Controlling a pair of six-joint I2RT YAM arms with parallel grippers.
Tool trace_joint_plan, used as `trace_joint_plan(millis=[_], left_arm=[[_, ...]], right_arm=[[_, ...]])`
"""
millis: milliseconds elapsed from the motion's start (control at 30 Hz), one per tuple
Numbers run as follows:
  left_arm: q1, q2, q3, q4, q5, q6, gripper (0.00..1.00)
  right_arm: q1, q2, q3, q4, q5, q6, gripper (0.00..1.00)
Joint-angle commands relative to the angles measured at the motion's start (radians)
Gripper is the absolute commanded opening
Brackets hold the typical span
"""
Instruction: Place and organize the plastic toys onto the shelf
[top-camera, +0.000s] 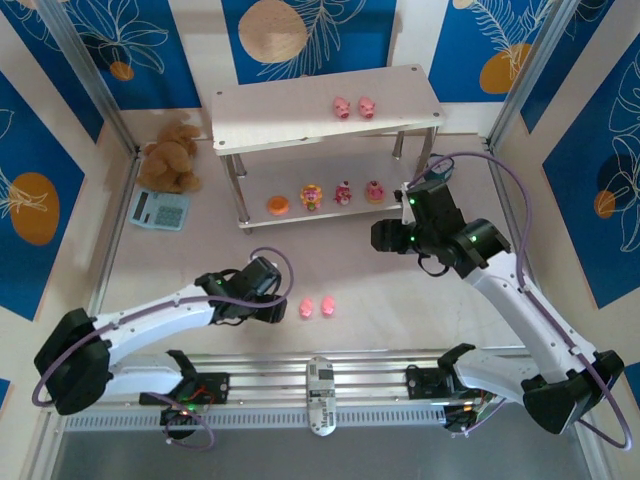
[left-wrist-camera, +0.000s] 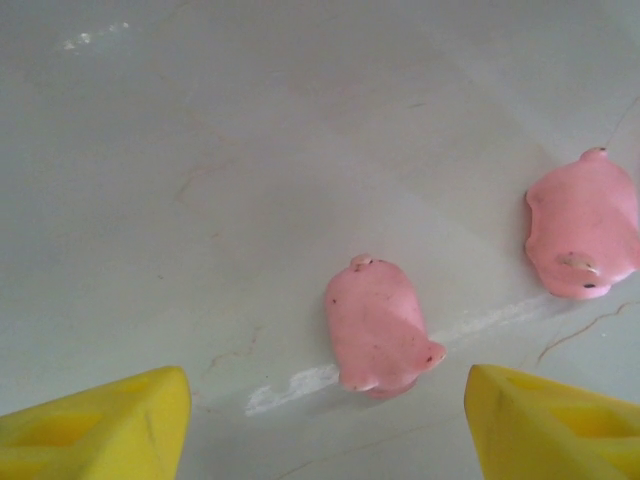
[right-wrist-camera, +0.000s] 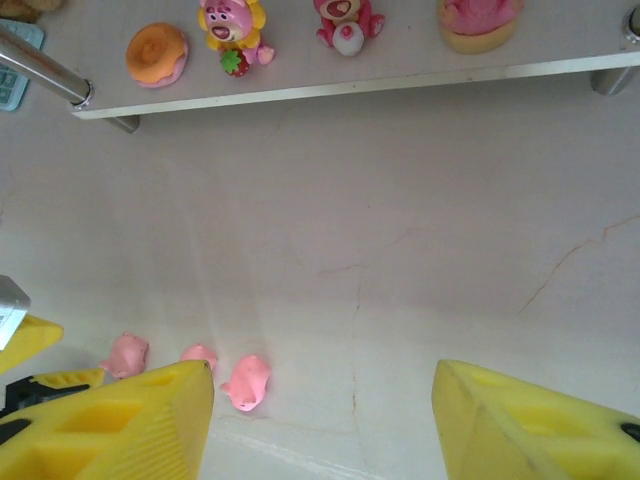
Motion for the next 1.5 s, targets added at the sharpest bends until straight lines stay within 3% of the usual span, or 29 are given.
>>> trace_joint_plan(millis=[0,400,600,1200,1467], left_arm=[[-0.015,0.045,-0.007,0.038,-0.011,-0.04,0.71],[-0.015,0.217,0.029,0.072,0.02,-0.035,0.58],[-0.017,0.241,0.058,0.046,0.017,-0.021,0.45],[-0.016,0.212,0.095,-0.051,0.007,-0.02,0.51],[-0.016,0.224,0.088,-0.025,0.016,-0.017,0.44]], right_arm=[[0.003,0.011,-0.012,0.032,-0.012,0.013,0.61],[-0.051,0.005,-0.025,0.057,-0.03,-0.013,0.61],[-0.072,0.007,-0.04,0.072,-0.05,-0.021,0.61],[-0.102,0.008,-0.06,0.093,-0.081,-0.031,0.61],[-0.113,-0.003,-0.065,0.086,-0.079,-0.032,0.61]])
